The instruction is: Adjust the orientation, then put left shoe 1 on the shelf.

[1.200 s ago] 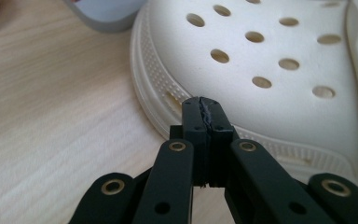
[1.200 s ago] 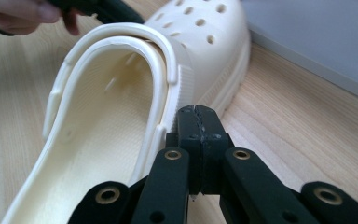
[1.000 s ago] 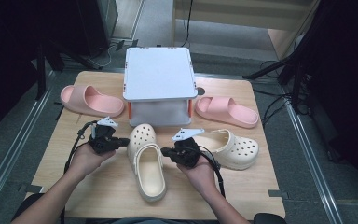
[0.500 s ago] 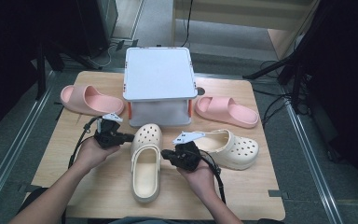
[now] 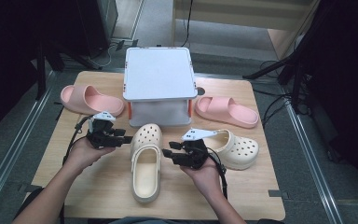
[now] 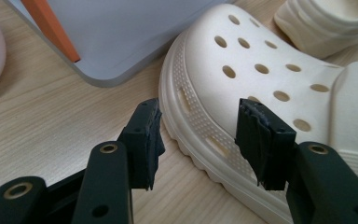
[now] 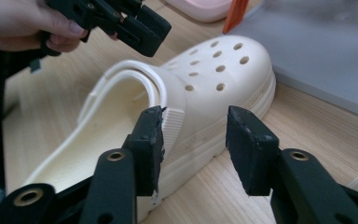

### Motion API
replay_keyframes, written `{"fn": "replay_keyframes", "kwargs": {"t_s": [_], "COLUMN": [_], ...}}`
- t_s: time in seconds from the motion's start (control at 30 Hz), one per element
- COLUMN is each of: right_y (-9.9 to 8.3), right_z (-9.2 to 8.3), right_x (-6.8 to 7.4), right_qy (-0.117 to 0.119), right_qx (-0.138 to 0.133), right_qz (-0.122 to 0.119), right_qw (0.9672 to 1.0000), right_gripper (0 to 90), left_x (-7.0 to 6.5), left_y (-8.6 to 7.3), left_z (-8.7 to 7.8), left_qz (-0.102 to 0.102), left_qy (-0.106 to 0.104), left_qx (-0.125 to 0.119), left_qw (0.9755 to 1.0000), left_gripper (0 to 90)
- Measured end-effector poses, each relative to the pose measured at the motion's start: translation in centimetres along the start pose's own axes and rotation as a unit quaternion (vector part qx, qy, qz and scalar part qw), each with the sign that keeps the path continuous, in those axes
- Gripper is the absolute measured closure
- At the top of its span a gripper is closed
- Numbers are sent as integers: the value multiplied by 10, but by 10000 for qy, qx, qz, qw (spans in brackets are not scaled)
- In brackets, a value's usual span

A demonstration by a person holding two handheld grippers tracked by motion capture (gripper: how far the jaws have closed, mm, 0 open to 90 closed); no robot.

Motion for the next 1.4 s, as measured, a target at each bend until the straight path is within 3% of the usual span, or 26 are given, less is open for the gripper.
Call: {"fn": "replay_keyframes", "kwargs": {"t_s": [0.13,0.17,0.2,0.27,0.47,0.6,0.63,0.87,1.03,1.23,1.4], "right_y": [1,2,2,4,7,7,7,8,7,7,7], "right_z": [-4,-6,-6,-7,-6,-5,-3,2,10,20,31], "right_x": [3,4,5,8,15,19,22,28,28,28,22], "right_qy": [85,77,99,201,241,195,200,132,9,-61,-221], "right_qx": [-58,-21,-26,-39,-11,-6,55,211,289,317,339], "right_qz": [69,142,141,159,102,161,319,263,243,230,290], "right_qw": [9999,9999,9998,9997,9997,9997,9993,9993,9993,9992,9988], "right_gripper": [511,502,502,555,562,562,576,568,498,483,486], "left_x": [1,1,1,1,4,7,6,4,8,13,20], "left_y": [3,5,7,11,23,34,39,60,90,112,128], "left_z": [-7,-13,-14,-18,-29,-36,-37,-45,-54,-55,-46], "left_qz": [66,136,68,-15,31,-20,15,135,170,227,211], "left_qy": [56,-49,-115,-112,-48,32,7,-44,-89,-49,29], "left_qx": [-12,-59,-20,-83,-319,-352,-320,-413,-487,-505,-434], "left_qw": [10000,9999,9999,9999,9995,9994,9995,9990,9986,9985,9988], "left_gripper": [520,595,625,649,729,769,782,812,812,811,810]}}
Point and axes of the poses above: each handheld gripper's, and its own axes: z roughly forward along the jaws, y roughly out of its top, x roughly to its left, the point moved 5 cm from there along z, roughly forward along the jaws, and after that the axes turned 14 degrees about y, right-handed, at the moved point
